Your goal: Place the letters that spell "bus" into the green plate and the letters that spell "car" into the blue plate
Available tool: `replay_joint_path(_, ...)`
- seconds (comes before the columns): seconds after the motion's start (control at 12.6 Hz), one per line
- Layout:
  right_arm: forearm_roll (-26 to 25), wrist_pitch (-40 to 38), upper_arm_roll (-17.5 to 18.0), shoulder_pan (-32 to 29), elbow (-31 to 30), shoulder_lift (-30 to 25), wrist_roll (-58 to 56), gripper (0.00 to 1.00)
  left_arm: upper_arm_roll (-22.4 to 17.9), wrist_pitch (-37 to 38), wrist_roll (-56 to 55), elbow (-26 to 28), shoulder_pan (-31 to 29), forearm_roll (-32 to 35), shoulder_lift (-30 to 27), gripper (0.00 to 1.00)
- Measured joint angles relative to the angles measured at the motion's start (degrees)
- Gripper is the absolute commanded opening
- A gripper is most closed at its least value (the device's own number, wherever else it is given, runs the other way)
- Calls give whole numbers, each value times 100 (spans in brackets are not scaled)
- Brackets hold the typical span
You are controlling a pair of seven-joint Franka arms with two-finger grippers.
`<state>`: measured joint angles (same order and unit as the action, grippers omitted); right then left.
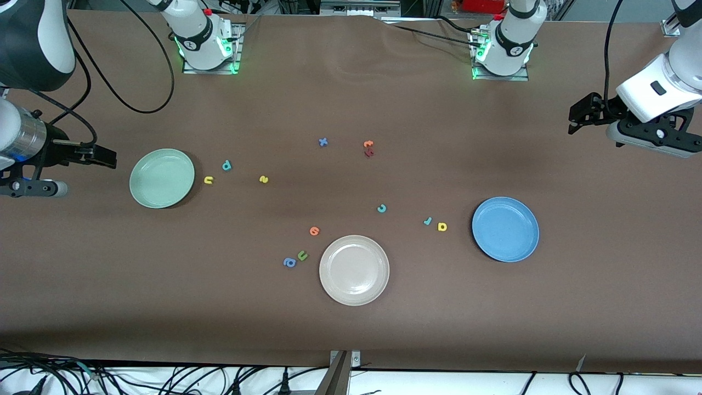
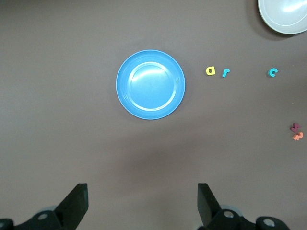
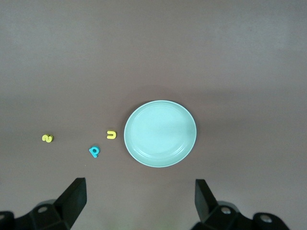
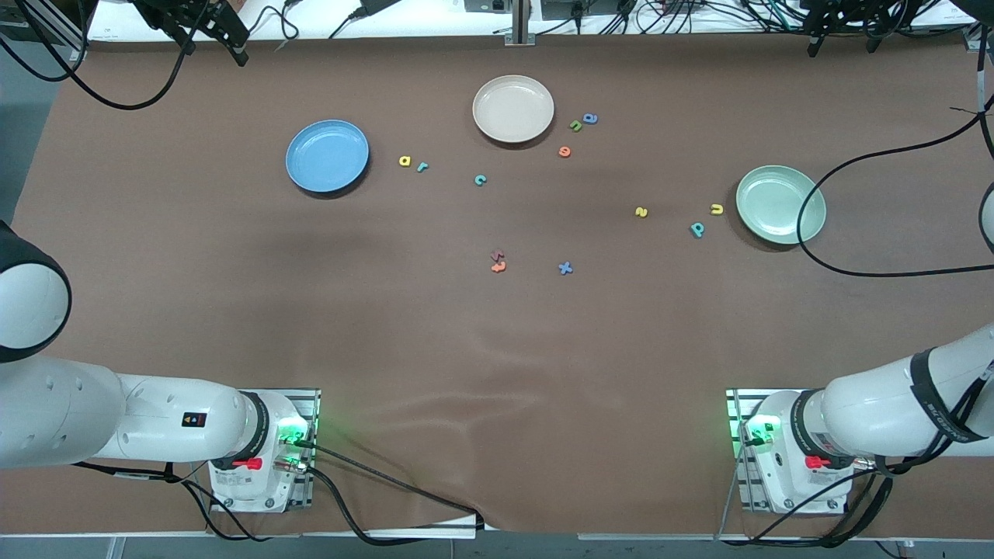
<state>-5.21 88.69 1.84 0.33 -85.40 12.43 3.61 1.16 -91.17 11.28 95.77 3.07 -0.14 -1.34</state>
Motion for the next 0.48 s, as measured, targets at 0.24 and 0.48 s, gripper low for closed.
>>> replay_joint_path(0.24,9,3,37,2,0,0,1,100,0,0,0,0,0,0,0,100)
replay_joint_path(0.48,12,3,36,0,0,0,5,100,0,0,0,0,0,0,0,100)
